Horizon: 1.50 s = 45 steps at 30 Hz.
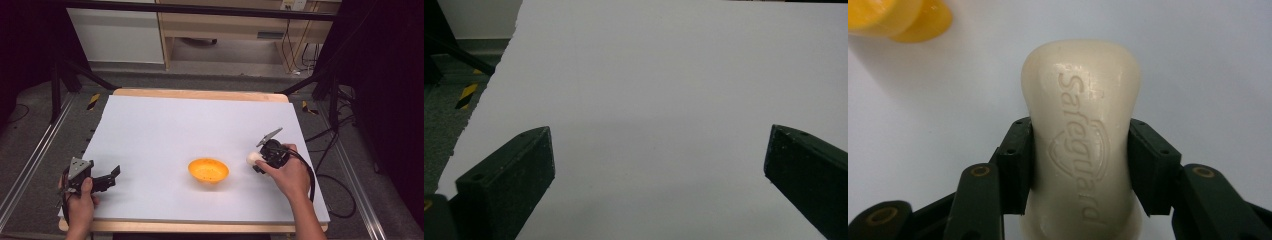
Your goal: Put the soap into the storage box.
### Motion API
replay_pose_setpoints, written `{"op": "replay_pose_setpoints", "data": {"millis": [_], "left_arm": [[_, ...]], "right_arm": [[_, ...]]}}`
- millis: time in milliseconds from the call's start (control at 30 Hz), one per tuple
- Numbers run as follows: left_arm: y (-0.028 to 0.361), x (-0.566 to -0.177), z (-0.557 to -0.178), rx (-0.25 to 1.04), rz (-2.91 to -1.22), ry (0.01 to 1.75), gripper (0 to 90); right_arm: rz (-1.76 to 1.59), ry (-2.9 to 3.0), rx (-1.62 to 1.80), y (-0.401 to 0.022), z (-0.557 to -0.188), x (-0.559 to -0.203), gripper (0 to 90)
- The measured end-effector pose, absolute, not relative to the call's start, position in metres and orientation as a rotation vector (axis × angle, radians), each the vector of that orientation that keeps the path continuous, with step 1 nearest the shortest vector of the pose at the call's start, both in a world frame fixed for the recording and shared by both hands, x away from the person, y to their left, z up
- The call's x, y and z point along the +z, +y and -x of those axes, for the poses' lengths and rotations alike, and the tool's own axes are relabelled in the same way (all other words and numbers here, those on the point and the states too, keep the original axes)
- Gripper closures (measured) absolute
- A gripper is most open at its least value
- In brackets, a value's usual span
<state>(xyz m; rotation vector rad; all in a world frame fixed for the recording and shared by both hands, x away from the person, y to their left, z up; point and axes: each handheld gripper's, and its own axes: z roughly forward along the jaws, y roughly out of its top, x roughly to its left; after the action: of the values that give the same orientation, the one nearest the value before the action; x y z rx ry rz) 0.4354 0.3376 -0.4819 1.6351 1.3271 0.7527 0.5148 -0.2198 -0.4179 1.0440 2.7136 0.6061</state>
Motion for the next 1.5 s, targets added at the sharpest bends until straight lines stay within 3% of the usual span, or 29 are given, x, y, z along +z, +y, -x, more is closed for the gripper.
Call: {"op": "replay_pose_setpoints", "data": {"millis": [833, 1500], "left_arm": [[0.336, -0.482, -0.436, 0.757, -1.642, 1.325, 0.0], [0.337, -0.482, -0.435, 0.756, -1.638, 1.323, 0.0]], "right_arm": [[-0.733, 2.800, 0.673, -0.172, -0.509, -0.380, 49.6], [-0.575, 2.860, 0.685, -0.128, -0.514, -0.379, 49.5]]}}
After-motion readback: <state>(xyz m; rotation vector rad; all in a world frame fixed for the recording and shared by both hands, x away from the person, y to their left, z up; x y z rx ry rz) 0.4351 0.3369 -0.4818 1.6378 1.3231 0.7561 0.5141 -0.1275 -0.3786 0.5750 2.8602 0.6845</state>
